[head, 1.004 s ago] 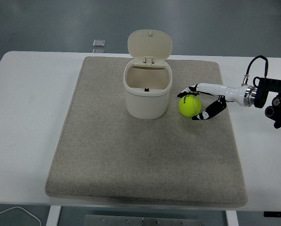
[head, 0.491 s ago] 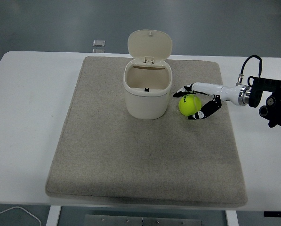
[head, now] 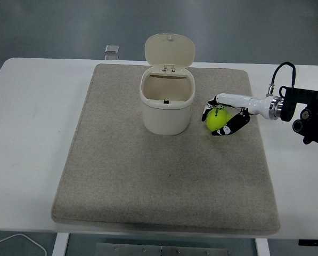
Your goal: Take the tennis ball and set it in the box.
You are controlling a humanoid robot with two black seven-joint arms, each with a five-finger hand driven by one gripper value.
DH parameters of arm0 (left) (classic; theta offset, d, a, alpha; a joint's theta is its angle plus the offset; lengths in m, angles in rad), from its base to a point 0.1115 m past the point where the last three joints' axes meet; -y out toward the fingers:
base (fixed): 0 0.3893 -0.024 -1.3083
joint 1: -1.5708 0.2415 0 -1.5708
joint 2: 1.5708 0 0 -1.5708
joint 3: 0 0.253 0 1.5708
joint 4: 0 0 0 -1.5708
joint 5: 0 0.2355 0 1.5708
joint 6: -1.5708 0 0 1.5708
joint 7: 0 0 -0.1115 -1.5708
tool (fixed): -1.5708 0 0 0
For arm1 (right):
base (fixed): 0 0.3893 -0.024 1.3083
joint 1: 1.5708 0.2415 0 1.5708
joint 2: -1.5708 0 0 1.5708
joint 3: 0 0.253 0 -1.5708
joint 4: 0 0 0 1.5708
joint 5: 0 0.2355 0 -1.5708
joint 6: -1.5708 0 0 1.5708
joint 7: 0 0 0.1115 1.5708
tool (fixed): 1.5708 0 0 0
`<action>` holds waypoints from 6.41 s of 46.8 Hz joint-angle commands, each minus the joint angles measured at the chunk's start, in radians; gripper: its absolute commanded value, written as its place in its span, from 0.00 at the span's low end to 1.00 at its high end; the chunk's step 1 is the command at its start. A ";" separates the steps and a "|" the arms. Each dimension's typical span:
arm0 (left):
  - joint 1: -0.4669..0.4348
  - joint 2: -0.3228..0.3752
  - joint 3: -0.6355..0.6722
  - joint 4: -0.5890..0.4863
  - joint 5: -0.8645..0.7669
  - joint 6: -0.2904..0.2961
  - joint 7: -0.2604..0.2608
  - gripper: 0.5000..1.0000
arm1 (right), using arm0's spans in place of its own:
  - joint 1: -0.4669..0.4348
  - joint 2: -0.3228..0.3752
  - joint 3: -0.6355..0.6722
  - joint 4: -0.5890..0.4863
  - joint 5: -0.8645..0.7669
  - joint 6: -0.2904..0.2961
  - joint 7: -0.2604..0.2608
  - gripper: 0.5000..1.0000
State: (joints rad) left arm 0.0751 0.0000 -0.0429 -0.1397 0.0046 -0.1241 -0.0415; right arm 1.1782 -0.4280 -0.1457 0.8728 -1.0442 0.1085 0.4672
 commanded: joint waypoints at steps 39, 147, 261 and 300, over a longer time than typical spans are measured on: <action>0.000 0.000 0.000 0.000 0.000 0.000 0.000 0.99 | 0.096 -0.070 0.009 0.049 0.093 0.108 -0.005 0.70; 0.000 0.000 0.000 0.000 0.000 0.000 0.000 0.99 | 0.060 -0.092 -0.032 0.017 -0.059 0.074 0.013 0.00; 0.000 0.000 0.000 -0.001 0.000 0.000 0.000 0.99 | 0.189 0.078 0.121 0.035 0.164 0.132 0.039 0.66; 0.000 0.000 0.000 0.000 0.000 0.000 0.000 0.99 | 0.184 0.075 0.110 0.035 0.165 0.169 0.039 0.81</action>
State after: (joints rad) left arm 0.0752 0.0000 -0.0429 -0.1396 0.0046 -0.1241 -0.0413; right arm 1.3620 -0.3542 -0.0353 0.9081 -0.8734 0.2786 0.5074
